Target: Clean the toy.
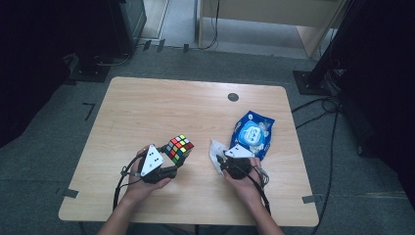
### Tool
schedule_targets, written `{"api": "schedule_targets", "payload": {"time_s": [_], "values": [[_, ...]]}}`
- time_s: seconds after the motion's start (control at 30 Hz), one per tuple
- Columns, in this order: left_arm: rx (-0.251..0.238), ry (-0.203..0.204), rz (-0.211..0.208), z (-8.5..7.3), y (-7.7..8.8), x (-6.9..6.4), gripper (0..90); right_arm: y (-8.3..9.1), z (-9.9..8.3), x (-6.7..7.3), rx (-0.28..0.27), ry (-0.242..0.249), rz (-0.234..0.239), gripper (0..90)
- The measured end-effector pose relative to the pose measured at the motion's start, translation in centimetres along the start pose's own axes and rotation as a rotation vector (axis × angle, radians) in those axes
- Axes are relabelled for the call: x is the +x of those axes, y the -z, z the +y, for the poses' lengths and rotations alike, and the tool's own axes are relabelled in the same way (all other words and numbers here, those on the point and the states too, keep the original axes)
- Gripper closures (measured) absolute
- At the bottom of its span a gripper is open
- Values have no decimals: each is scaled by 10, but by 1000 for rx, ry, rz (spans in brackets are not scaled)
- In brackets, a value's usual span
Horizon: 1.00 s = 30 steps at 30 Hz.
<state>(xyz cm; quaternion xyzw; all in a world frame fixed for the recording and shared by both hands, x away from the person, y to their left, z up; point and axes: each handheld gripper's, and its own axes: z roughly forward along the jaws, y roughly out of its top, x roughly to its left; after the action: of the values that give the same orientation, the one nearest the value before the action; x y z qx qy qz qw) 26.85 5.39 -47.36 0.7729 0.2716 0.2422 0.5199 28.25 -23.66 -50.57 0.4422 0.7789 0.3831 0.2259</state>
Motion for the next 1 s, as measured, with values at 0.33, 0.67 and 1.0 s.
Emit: {"api": "schedule_targets", "payload": {"time_s": [0.33, 0.67, 1.0], "values": [[-3, -2, -3, 1, 1, 0, 339, 0, 1, 10, 42, -192, 140, 864], [-9, 7, 1, 2, 3, 3, 339, 13, 22, -2, -138, -171, 246, 586], [1, -3, -11, 0, 1, 1, 339, -22, 9, -6, -15, -44, 149, 539]]}}
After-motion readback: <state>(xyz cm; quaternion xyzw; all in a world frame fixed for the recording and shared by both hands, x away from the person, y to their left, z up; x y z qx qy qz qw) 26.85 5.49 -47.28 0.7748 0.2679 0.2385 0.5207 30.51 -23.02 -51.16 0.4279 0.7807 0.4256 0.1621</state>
